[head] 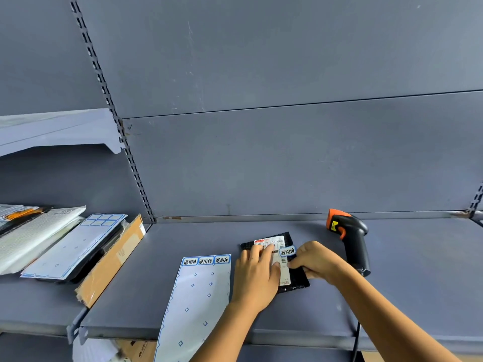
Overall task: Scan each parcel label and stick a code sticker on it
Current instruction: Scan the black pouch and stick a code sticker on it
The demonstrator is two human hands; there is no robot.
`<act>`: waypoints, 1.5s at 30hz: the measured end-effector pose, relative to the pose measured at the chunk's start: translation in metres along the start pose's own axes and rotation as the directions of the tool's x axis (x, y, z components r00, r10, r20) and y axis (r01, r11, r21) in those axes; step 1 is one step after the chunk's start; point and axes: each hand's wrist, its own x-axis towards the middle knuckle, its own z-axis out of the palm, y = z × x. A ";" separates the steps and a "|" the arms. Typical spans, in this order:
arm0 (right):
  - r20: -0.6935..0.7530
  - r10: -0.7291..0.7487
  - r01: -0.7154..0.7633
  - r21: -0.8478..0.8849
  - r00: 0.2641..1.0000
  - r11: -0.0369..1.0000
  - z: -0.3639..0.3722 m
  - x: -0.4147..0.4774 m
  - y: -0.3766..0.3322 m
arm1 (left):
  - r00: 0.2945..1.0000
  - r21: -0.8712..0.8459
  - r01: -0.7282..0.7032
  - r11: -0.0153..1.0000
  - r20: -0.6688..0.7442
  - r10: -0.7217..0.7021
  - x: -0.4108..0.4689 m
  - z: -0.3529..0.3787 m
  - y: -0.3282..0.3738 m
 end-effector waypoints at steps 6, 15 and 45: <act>0.026 -0.078 0.058 0.452 0.997 0.890 0.003 -0.005 0.009 | 0.971 -0.347 0.175 0.921 -0.094 -0.220 -0.010 -0.028 -0.016; -0.095 -0.156 0.180 0.636 0.983 0.750 -0.015 -0.038 0.017 | 0.947 -0.411 0.294 0.863 0.005 -0.321 -0.025 -0.055 -0.018; -0.833 0.521 0.551 0.529 0.189 0.646 -0.103 -0.612 0.349 | 0.307 -0.534 -0.674 0.511 0.427 0.851 -0.288 0.062 0.392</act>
